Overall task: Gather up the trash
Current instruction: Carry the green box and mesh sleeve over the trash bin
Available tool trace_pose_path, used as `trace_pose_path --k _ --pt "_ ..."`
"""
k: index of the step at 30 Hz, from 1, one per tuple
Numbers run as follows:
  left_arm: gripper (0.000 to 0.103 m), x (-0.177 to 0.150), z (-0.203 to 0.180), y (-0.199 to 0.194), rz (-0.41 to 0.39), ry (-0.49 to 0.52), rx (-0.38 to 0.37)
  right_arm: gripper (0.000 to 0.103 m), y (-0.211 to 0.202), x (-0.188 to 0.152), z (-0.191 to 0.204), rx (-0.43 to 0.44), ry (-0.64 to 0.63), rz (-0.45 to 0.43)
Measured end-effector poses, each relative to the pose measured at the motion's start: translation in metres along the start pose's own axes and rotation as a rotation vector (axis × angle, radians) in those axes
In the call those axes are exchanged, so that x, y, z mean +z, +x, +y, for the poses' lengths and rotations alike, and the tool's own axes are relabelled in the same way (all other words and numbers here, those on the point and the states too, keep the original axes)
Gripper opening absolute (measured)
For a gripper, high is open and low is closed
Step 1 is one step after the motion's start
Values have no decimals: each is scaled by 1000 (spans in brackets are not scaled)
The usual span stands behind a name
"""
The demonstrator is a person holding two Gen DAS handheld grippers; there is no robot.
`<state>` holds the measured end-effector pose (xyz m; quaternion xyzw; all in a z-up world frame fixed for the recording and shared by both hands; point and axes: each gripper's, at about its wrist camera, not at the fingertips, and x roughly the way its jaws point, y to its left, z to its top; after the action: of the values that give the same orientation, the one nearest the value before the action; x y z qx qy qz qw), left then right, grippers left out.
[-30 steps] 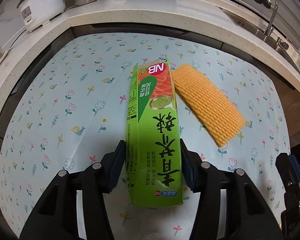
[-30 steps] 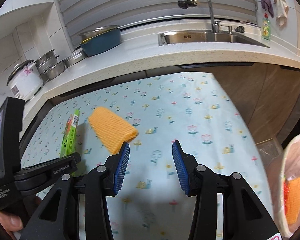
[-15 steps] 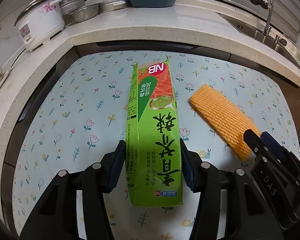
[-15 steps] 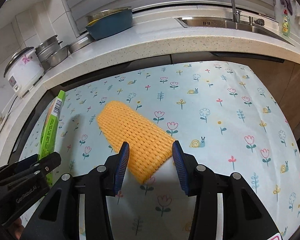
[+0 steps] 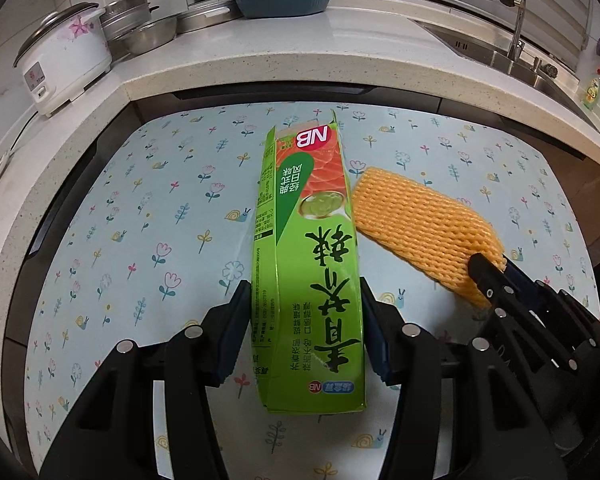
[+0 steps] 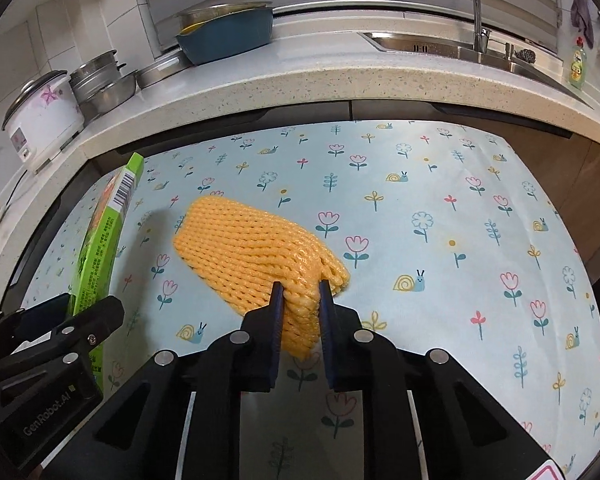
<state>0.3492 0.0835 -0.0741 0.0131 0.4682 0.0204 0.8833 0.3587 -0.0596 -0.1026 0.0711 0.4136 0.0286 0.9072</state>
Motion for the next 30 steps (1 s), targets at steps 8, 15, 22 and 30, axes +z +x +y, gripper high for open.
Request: trace_pose_path --k 8,15,22,30 --pt "49 -8 -36 -46 -43 50 -37 15 -57 0 -33 -14 58 -70" --pt "49 -22 -93 -93 -85 119 -93 15 -123 -7 -89 -65 123 -143" --pt "49 -48 -163 -133 -98 219 -171 15 -188 -26 -156 -138 200 -200" --pt "49 -83 -242 -173 -111 340 -250 16 -248 -64 -234 -235 293 -242"
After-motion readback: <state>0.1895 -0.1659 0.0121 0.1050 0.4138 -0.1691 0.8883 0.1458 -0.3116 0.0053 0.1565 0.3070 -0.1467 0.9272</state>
